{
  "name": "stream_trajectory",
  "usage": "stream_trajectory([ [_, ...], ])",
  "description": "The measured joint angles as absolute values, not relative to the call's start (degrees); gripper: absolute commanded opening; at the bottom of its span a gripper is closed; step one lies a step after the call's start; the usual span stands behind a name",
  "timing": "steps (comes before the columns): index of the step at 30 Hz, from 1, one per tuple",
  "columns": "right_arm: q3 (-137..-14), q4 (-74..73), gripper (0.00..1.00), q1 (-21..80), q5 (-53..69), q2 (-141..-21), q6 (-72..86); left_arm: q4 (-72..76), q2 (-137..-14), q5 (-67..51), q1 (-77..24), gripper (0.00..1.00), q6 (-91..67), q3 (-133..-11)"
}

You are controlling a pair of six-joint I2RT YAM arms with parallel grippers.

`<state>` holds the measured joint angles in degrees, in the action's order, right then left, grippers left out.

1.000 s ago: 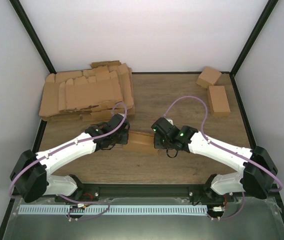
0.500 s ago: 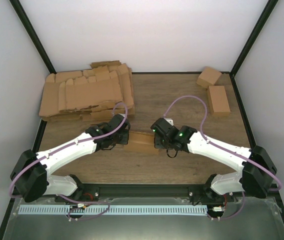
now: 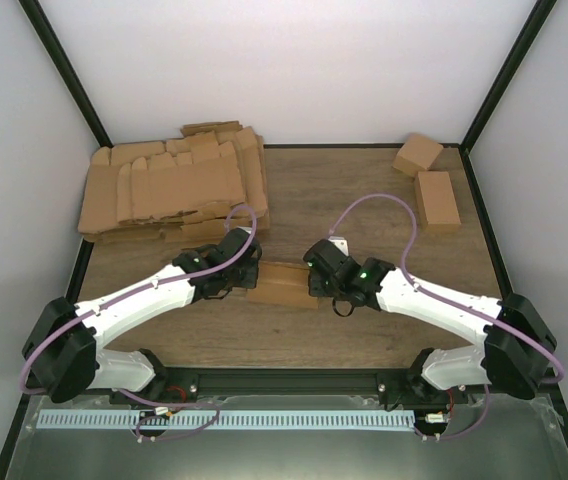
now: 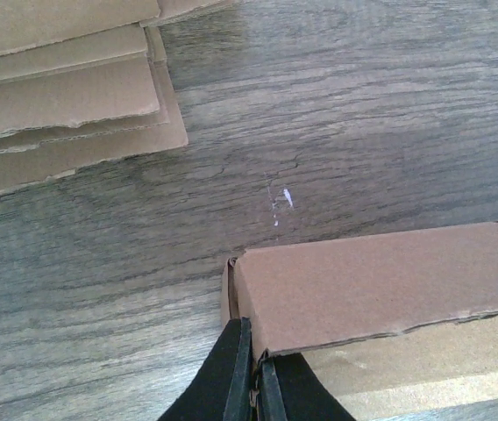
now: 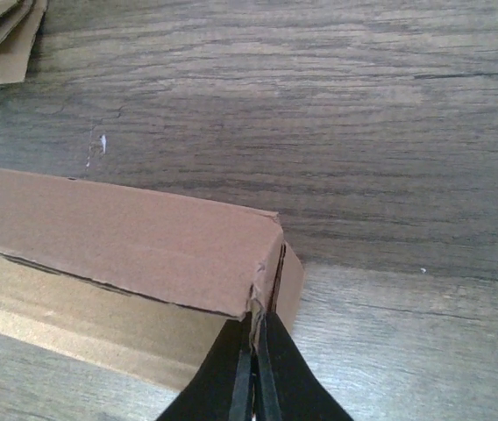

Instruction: Fold the paper box

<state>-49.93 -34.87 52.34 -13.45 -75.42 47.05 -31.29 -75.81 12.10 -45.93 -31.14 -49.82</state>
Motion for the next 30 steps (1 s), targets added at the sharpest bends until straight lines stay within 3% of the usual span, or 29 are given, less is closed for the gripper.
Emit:
stream_trajectory([
  [7,-47.0,-30.7,0.01,52.3,-14.6,-74.1,46.8,-31.1,-75.9,13.3,-46.8,0.04,-31.8,-49.6],
  [13,-46.6,-31.8,0.21,52.3,-13.6,-72.1,44.7,-30.1,-75.8,13.8,-48.0,0.04,-32.8,-48.9],
  [19,-46.6,-35.4,0.22,52.3,-11.5,-69.5,43.3,-29.4,-75.7,13.1,-48.8,0.04,-33.0,-48.6],
  [23,-47.6,-37.7,0.32,52.3,-11.3,-69.1,43.0,-29.4,-75.7,13.1,-48.8,0.04,-33.0,-48.6],
  [30,-49.2,-38.7,0.34,52.3,-11.4,-67.4,42.7,-30.3,-75.8,13.0,-48.9,0.04,-32.9,-49.2],
])
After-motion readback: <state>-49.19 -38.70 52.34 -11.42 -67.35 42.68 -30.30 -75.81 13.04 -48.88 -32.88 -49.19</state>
